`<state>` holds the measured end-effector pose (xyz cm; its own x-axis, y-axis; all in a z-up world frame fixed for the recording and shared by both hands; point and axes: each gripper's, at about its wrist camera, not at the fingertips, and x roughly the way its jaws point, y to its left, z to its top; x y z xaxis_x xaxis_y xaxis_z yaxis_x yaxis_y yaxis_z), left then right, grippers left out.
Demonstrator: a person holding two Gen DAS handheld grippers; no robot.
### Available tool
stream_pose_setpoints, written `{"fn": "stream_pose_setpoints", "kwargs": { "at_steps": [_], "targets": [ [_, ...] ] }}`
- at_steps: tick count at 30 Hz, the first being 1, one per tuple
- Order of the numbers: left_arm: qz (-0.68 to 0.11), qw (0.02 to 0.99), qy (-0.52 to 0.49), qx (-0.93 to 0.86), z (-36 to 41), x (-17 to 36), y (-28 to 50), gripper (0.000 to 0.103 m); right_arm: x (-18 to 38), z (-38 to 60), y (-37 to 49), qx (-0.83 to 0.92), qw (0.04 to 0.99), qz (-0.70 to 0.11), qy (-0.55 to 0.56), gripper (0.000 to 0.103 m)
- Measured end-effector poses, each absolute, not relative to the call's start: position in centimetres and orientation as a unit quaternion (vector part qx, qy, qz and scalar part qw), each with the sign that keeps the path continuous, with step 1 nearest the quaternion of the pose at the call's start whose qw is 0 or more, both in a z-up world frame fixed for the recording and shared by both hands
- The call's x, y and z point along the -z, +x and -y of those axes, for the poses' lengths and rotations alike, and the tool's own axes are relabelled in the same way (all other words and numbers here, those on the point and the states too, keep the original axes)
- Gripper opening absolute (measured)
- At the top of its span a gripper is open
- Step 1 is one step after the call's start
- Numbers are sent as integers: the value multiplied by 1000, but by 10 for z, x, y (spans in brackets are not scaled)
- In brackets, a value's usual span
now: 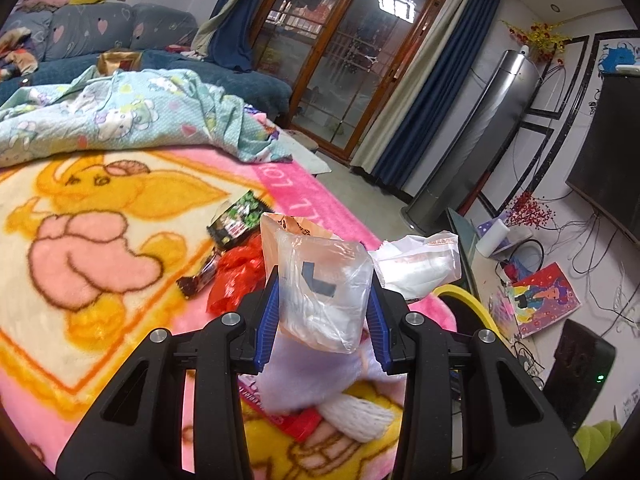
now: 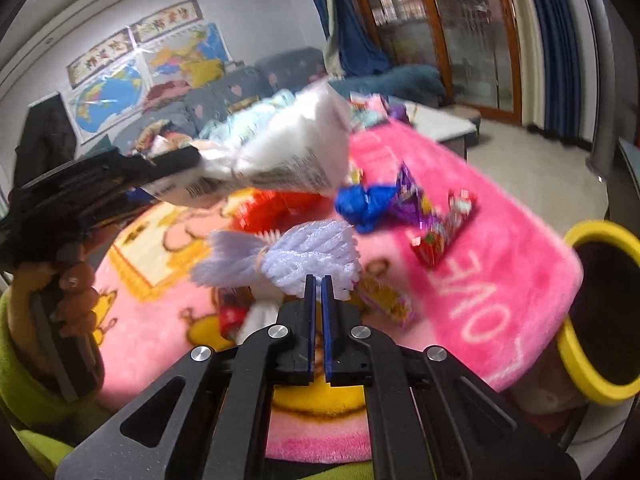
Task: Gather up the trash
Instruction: 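Carry both items to the yellow bin and open both tools to drop them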
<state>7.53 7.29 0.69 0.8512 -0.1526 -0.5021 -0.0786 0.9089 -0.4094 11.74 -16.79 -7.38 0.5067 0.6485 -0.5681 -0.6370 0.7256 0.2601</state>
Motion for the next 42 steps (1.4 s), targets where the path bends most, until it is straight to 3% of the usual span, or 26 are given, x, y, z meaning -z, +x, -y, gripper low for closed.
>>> {"fn": "stream_pose_setpoints", "kwargs": {
  "at_steps": [21,42],
  "targets": [
    [-249,950,-166,84,-3,-38,115,31,25,290,170,-171,945,-265,90,3],
    [-273,944,-120,141,90,-21,173,31,66,417,191,15,943,-291,162,3]
  ]
}}
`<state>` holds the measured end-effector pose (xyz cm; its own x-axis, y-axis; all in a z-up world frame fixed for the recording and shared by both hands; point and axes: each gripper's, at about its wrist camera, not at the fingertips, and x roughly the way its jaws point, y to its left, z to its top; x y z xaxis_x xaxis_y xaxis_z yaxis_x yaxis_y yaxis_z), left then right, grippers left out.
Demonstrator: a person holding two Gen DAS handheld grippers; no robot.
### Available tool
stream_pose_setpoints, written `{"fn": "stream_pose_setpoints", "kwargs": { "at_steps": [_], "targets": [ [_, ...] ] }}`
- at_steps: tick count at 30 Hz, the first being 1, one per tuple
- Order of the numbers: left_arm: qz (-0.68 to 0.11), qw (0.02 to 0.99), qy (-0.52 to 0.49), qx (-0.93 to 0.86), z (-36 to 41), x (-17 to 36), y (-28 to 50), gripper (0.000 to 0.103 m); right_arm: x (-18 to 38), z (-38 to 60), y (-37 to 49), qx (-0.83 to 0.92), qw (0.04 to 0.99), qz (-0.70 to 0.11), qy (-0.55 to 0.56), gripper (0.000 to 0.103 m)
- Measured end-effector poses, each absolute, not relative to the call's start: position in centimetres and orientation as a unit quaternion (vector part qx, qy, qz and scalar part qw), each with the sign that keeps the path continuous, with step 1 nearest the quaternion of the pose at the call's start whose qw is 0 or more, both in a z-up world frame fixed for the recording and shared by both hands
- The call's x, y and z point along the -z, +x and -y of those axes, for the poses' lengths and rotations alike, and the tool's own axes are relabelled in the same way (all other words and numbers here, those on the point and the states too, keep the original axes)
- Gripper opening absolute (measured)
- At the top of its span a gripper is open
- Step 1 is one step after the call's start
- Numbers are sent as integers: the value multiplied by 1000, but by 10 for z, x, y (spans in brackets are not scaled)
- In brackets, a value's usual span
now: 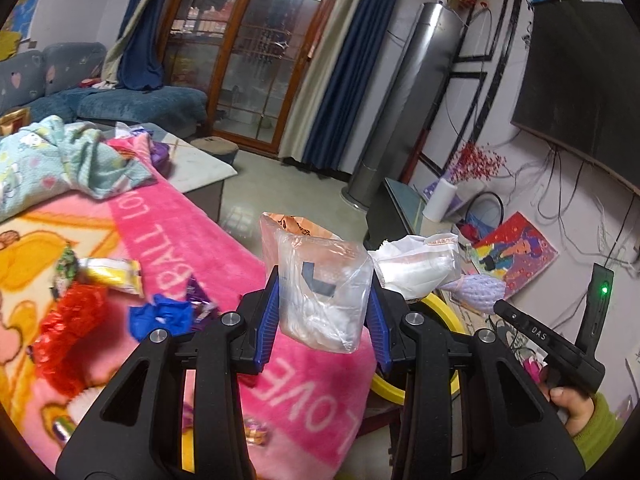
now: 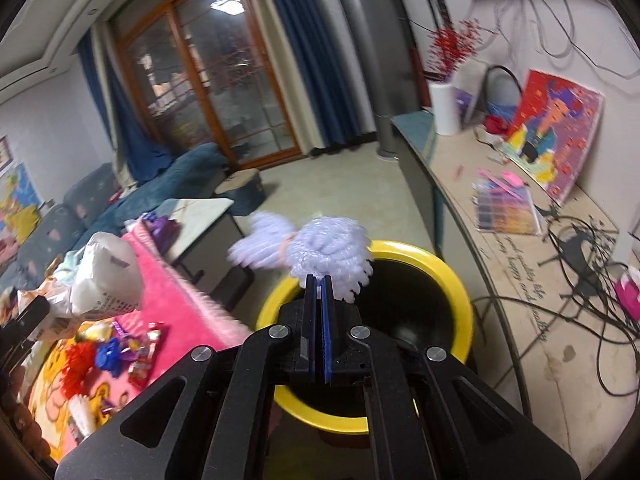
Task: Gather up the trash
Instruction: 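Carry both items to the yellow bin and open both tools to drop them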
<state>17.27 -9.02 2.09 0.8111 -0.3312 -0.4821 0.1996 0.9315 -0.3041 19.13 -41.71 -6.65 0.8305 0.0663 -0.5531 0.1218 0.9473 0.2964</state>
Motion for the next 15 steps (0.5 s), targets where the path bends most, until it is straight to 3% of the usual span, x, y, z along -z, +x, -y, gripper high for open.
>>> {"fn": "stream_pose_setpoints", "kwargs": {
  "at_steps": [15],
  "targets": [
    [-338,922,-29,184,182,31,203,31,109,465,201,93,913,-340,203,3]
  ]
}}
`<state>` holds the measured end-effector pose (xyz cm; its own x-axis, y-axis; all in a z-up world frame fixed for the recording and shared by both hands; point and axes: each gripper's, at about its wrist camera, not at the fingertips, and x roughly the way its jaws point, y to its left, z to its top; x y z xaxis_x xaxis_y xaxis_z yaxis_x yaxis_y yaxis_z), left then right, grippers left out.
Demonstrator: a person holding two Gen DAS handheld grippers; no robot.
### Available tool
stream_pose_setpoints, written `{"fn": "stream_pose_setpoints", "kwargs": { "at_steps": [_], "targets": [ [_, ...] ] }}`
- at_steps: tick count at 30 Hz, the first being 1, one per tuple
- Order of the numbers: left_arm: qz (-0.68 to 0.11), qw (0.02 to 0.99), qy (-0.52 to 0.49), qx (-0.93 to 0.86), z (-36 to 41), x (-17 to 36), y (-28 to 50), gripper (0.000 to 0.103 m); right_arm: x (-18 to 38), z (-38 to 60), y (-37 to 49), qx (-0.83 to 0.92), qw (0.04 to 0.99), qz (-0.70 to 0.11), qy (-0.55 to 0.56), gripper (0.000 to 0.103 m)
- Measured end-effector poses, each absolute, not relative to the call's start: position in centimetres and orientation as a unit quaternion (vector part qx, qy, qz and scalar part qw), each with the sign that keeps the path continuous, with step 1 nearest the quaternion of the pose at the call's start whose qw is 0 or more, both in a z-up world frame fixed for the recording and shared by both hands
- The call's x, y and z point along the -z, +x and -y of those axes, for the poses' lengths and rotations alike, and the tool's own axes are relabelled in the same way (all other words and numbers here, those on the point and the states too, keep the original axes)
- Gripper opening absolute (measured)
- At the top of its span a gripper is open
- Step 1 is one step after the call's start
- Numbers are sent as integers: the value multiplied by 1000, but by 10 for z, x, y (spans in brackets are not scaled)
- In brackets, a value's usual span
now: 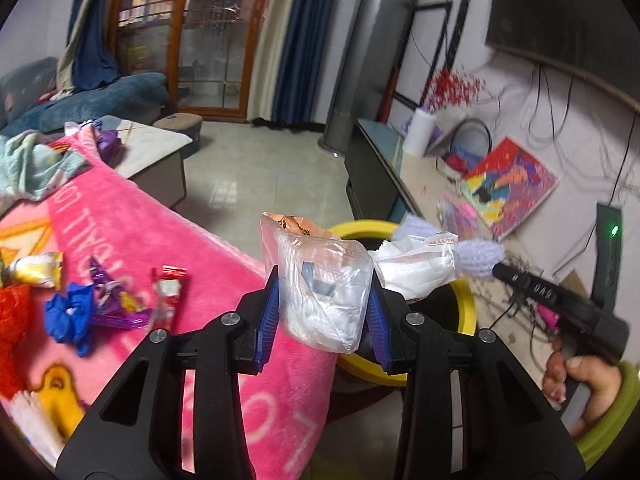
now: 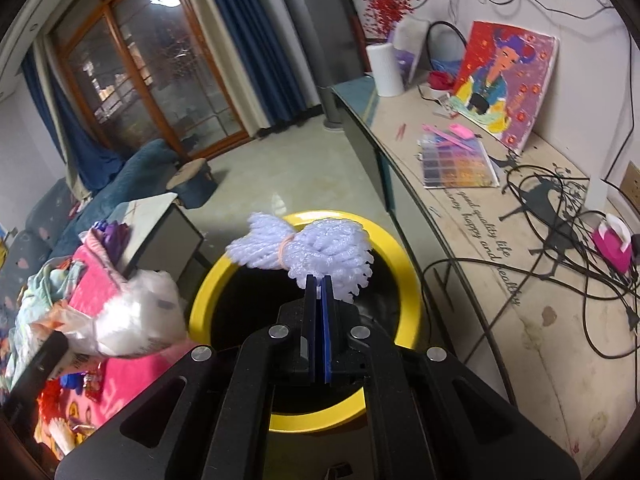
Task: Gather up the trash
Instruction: 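Carry both items to the yellow bin and open both tools to drop them, then grasp the red plastic bag with the left tool while the right tool grasps another white foam net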
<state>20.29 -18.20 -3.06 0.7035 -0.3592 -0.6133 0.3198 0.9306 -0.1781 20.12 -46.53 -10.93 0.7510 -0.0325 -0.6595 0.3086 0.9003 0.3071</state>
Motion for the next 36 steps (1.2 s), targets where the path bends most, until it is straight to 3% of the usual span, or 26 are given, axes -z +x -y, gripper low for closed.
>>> {"fn": "stream_pose_setpoints", "kwargs": {
  "at_steps": [11,12,14,16,18,20,36],
  "targets": [
    [-380,902,33,199,232,63,225,35,123,481,207,92,902,-354,230,5],
    [-380,902,31,201,233,64,226,38,124,482,207,93,901,-355,234,7],
    [-375,905,27,199,233,64,227,67,126,483,209,88,899,-357,239,17],
    [-369,908,16,200,230,63,227,77,128,483,209,87,897,-358,242,33],
    [-369,908,9,197,225,62,226,79,130,482,210,89,896,-362,242,34],
    [-367,911,-3,191,217,59,225,91,131,481,211,89,895,-365,240,34],
    [-315,938,-59,135,154,24,198,92,101,434,201,35,919,-340,195,55]
  ]
}}
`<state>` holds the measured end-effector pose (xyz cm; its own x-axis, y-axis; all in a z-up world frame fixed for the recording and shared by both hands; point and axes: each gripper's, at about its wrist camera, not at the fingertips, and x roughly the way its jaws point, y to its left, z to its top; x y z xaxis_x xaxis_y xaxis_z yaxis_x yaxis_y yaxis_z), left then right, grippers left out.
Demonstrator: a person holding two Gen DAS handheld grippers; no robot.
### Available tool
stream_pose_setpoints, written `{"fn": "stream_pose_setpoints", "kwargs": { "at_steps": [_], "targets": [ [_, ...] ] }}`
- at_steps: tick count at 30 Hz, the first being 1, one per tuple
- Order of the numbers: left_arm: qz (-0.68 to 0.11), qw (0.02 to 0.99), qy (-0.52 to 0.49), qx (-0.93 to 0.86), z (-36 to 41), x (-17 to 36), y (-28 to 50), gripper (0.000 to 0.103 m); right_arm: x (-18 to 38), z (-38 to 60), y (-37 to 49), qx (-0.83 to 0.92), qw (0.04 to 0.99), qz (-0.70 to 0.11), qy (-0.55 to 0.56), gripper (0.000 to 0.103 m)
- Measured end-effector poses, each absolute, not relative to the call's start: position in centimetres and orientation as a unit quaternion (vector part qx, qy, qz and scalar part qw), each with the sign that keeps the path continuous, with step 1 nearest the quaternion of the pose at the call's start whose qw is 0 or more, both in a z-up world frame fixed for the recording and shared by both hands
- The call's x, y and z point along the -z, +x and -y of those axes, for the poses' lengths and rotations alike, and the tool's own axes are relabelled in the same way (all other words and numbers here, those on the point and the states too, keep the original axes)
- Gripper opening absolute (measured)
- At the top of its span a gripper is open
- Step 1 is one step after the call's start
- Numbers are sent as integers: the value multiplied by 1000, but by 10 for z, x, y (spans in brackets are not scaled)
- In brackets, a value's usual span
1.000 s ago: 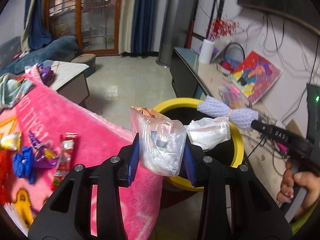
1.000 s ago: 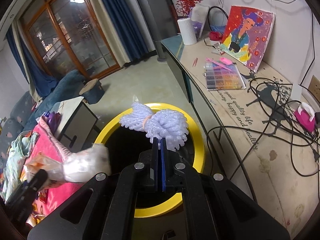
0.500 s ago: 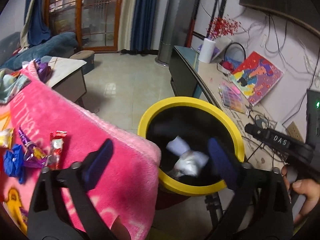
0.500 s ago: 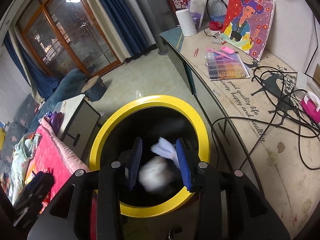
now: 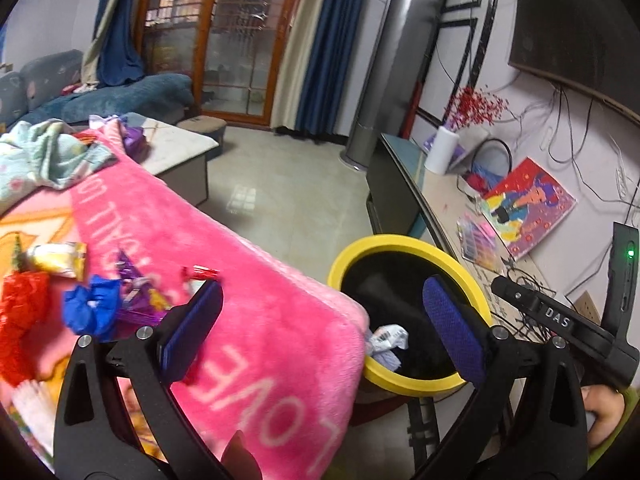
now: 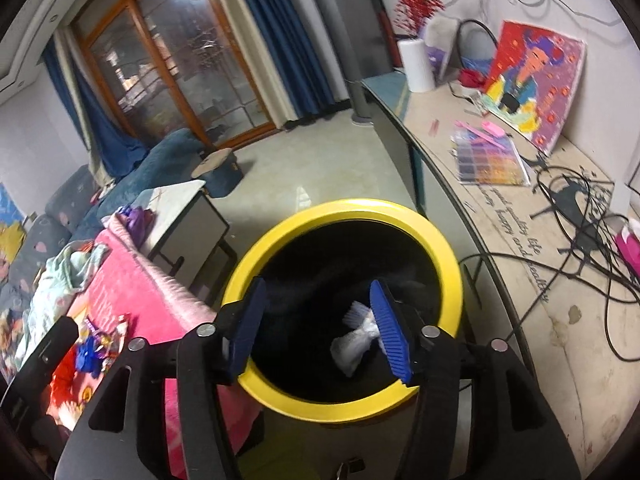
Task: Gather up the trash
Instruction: 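Grasp the red plastic bag with the left tool while the right tool grasps another white foam net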
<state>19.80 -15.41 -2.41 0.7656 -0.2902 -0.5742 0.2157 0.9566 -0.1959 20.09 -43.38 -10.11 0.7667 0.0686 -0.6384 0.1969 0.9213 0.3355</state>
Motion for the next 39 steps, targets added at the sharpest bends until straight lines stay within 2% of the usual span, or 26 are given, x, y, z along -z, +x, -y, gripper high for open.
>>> {"fn": "stream_pose_setpoints", "kwargs": {
  "at_steps": [24,39],
  "targets": [
    [-255,961,-99,28,49,4,151,92,59,282,153,-162,939,-296,62,70],
    [-239,963,-124,-24,-4,0,133,92,59,225,130,-245,926,-288,1,73]
  ]
}}
